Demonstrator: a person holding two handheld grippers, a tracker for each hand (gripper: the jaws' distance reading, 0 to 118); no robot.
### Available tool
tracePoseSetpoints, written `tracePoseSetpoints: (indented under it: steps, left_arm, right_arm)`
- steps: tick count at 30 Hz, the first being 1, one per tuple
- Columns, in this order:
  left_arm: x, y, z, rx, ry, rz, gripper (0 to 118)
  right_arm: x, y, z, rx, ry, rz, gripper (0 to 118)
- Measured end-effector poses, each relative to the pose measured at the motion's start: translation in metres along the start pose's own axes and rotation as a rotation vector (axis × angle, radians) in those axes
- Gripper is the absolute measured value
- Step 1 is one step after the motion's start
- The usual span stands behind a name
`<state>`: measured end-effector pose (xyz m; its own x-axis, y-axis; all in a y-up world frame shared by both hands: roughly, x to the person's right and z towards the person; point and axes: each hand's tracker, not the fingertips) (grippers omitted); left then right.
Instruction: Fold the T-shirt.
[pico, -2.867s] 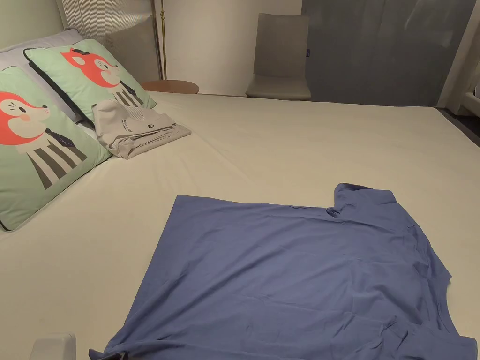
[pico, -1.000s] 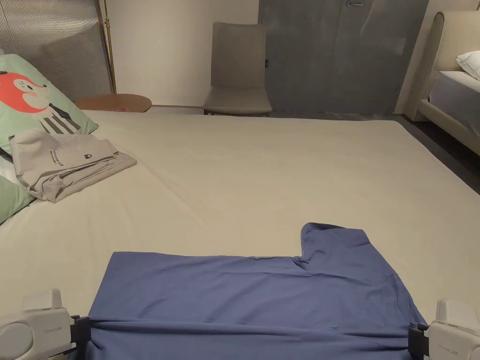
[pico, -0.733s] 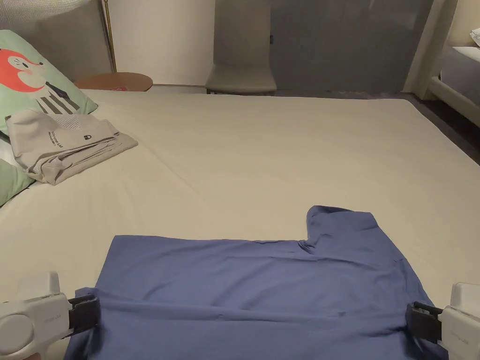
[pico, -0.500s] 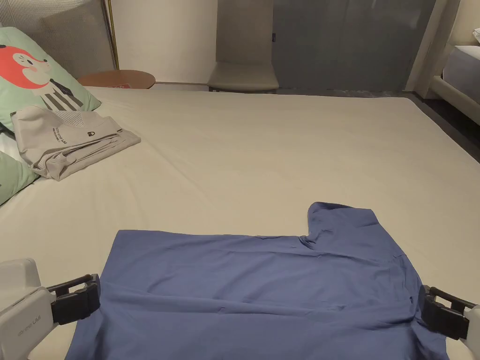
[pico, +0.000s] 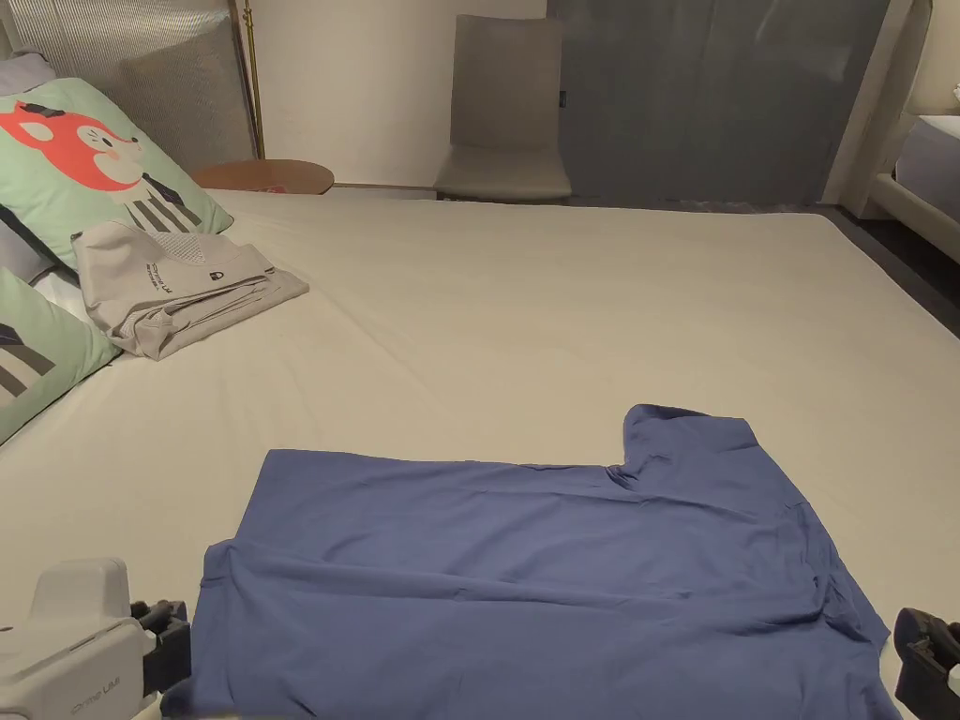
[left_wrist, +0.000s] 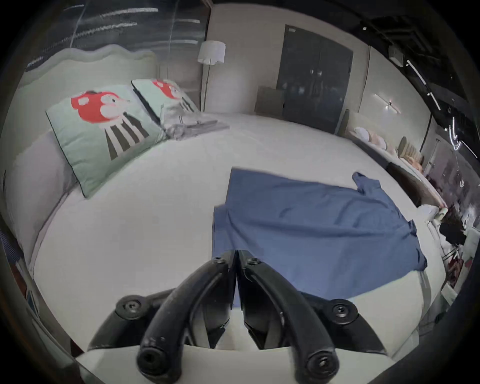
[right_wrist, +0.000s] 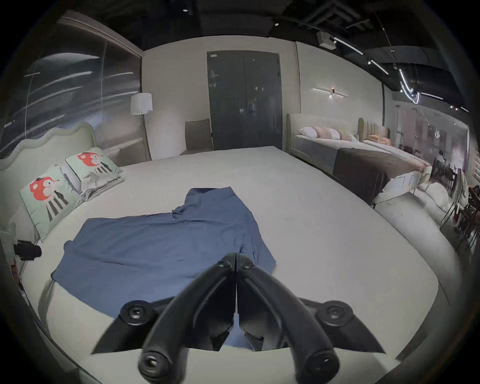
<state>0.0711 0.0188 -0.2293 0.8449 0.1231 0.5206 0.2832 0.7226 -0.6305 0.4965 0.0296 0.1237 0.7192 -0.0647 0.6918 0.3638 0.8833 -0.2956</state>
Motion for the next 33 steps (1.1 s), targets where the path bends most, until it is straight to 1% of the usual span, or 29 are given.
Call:
tracePoseSetpoints:
  steps: [1, 2, 3, 4, 5, 6, 8, 10, 11, 12, 13, 14, 15, 16, 17, 18, 19, 20, 21, 22, 23, 24, 25, 26, 29, 30, 31, 32, 33]
  left_arm:
    - [-0.002, -0.003, -0.005, -0.033, 0.013, -0.013, 2]
    - [-0.006, -0.007, -0.012, -0.044, 0.031, -0.025, 13]
    - [-0.008, -0.01, -0.017, -0.056, 0.049, -0.036, 51]
    - [-0.01, -0.013, -0.024, -0.082, 0.058, -0.051, 82]
    - [-0.013, -0.016, -0.029, -0.095, 0.057, -0.058, 104]
    - [-0.013, -0.021, -0.033, -0.1, 0.055, -0.064, 109]
    - [-0.015, -0.025, -0.042, -0.125, 0.069, -0.072, 104]
    - [-0.016, -0.03, -0.051, -0.147, 0.072, -0.066, 93]
    - [-0.016, -0.032, -0.055, -0.157, 0.07, -0.064, 83]
    - [-0.015, -0.032, -0.058, -0.169, 0.066, -0.065, 66]
    - [-0.013, -0.033, -0.059, -0.183, 0.058, -0.065, 54]
    - [-0.009, -0.034, -0.057, -0.178, 0.052, -0.065, 51]
    - [-0.006, -0.033, -0.053, -0.159, 0.059, -0.074, 36]
    - [-0.005, -0.031, -0.052, -0.152, 0.056, -0.08, 15]
    - [-0.006, -0.03, -0.052, -0.14, 0.066, -0.073, 9]
    - [-0.005, -0.029, -0.049, -0.124, 0.086, -0.056, 9]
    - [-0.007, -0.027, -0.047, -0.124, 0.064, -0.039, 9]
    - [-0.008, -0.025, -0.044, -0.121, 0.06, -0.019, 9]
    - [-0.009, -0.024, -0.04, -0.114, 0.061, -0.017, 9]
    - [-0.007, -0.025, -0.035, -0.102, 0.061, -0.016, 9]
    - [-0.006, -0.024, -0.031, -0.093, 0.062, -0.015, 9]
    - [-0.006, -0.023, -0.027, -0.088, 0.061, -0.012, 9]
    - [-0.005, -0.023, -0.024, -0.081, 0.057, -0.007, 9]
    - [-0.004, -0.023, -0.02, -0.073, 0.057, -0.005, 9]
    - [-0.003, -0.022, -0.015, -0.067, 0.058, -0.002, 9]
    - [-0.004, -0.022, -0.014, -0.066, 0.058, 0.0, 9]
    - [-0.004, -0.022, -0.012, -0.064, 0.057, 0.0, 9]
    - [-0.004, -0.022, -0.011, -0.065, 0.057, 0.001, 9]
    - [-0.004, -0.022, -0.009, -0.068, 0.057, 0.001, 9]
  right_arm:
    - [0.001, -0.002, 0.001, -0.005, 0.001, -0.003, 0]
    - [0.001, -0.005, 0.001, -0.01, 0.0, -0.003, 0]
    - [0.001, -0.007, 0.002, -0.018, 0.0, -0.001, 0]
    - [0.001, -0.009, 0.002, -0.023, 0.001, 0.002, 0]
    - [0.003, -0.011, 0.002, -0.028, 0.002, 0.003, 1]
    - [0.003, -0.012, 0.002, -0.033, 0.003, 0.003, 0]
    - [0.003, -0.014, 0.002, -0.04, 0.001, 0.002, 1]
    - [0.004, -0.015, 0.003, -0.048, 0.0, -0.004, 1]
    - [0.004, -0.016, 0.002, -0.053, -0.001, -0.007, 1]
    - [0.004, -0.017, 0.001, -0.057, -0.002, -0.009, 1]
    - [0.005, -0.018, 0.001, -0.061, -0.003, -0.009, 0]
    - [0.005, -0.019, 0.0, -0.065, -0.004, -0.008, 1]
    - [0.005, -0.02, -0.001, -0.068, -0.006, -0.008, 1]
    - [0.006, -0.021, -0.002, -0.073, -0.006, -0.008, 1]
    - [0.009, -0.023, -0.005, -0.081, -0.008, -0.009, 1]
    - [0.01, -0.024, -0.008, -0.092, -0.014, -0.009, 6]
    - [0.011, -0.025, -0.01, -0.113, -0.021, -0.008, 25]
    - [0.013, -0.026, -0.014, -0.149, -0.029, -0.008, 57]
    - [0.016, -0.027, -0.017, -0.172, -0.034, -0.01, 97]
    - [0.019, -0.03, -0.024, -0.221, -0.046, -0.016, 111]
    - [0.022, -0.034, -0.03, -0.253, -0.063, -0.025, 112]
    - [0.025, -0.037, -0.034, -0.26, -0.072, -0.035, 106]
    - [0.029, -0.041, -0.039, -0.271, -0.078, -0.045, 103]
    - [0.032, -0.044, -0.046, -0.316, -0.08, -0.06, 97]
    - [0.035, -0.053, -0.06, -0.433, -0.047, -0.076, 86]
    - [0.034, -0.054, -0.061, -0.438, -0.032, -0.074, 63]
    - [0.031, -0.053, -0.058, -0.416, -0.04, -0.066, 47]
    - [0.029, -0.051, -0.054, -0.404, -0.034, -0.047, 38]
    - [0.029, -0.047, -0.05, -0.401, 0.001, -0.051, 15]
